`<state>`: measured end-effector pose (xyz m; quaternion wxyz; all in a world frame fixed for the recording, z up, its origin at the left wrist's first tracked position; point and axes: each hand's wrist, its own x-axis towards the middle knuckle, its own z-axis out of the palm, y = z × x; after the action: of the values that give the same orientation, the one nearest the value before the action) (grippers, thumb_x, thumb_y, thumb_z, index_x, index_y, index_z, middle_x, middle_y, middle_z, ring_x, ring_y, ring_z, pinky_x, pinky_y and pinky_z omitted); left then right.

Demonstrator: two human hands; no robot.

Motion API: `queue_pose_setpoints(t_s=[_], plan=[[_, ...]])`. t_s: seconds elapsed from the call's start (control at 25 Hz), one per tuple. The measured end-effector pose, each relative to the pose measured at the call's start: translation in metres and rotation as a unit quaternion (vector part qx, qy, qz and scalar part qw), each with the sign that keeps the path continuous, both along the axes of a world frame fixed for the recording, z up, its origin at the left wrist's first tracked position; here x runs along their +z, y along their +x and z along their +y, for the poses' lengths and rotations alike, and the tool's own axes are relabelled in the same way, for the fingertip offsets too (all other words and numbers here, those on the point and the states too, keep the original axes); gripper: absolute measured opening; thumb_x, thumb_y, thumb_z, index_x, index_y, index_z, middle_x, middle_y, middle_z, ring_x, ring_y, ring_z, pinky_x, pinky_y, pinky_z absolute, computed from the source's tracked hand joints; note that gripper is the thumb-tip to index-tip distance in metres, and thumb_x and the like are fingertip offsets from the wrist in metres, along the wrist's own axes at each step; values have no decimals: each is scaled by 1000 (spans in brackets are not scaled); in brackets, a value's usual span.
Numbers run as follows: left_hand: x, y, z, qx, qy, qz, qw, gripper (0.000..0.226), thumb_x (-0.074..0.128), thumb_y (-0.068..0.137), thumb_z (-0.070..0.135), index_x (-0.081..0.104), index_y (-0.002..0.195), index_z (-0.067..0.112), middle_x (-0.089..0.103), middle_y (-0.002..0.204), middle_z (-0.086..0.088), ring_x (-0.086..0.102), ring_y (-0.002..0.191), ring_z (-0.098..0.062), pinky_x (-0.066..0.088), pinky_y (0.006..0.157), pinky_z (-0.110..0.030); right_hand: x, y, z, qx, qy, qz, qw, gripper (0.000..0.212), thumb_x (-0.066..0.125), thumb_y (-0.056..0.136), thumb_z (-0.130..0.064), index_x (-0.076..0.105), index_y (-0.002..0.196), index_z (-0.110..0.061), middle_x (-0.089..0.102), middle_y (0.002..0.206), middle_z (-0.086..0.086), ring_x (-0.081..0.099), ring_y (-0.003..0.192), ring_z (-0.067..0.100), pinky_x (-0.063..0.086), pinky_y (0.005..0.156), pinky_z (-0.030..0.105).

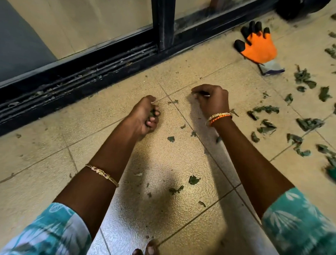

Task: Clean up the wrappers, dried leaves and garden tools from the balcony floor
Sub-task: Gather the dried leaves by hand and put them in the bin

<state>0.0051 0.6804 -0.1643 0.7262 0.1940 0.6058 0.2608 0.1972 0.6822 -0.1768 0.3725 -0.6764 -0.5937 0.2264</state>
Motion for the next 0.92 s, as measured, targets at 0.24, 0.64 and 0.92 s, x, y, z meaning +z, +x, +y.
queue_pose_setpoints(t_s=[0.24, 0.64, 0.92], plan=[[4, 14, -22, -111, 54, 29, 992, 57, 27, 97, 56, 51, 68, 13, 42, 47, 2, 29, 33, -7, 17, 36, -12, 16, -66, -50, 113, -19, 100, 988, 39, 69, 77, -1, 57, 112, -14, 67, 81, 4, 66, 70, 12, 53, 63, 19], [3, -39, -45, -2, 22, 78, 997, 39, 45, 90, 32, 28, 57, 21, 25, 43, 7, 18, 32, -8, 12, 36, -10, -11, -38, -20, 286, -110, -112, 945, 51, 51, 92, -11, 37, 141, -5, 31, 150, 13, 28, 139, 24, 17, 106, 18], [-2, -49, -60, 19, 6, 63, 998, 42, 38, 101, 35, 37, 63, 18, 36, 43, 6, 27, 31, -7, 18, 32, -9, -38, -44, -97, 378, 82, -199, 901, 40, 47, 91, -28, 64, 113, 0, 60, 122, 17, 58, 115, 31, 49, 95, 38]])
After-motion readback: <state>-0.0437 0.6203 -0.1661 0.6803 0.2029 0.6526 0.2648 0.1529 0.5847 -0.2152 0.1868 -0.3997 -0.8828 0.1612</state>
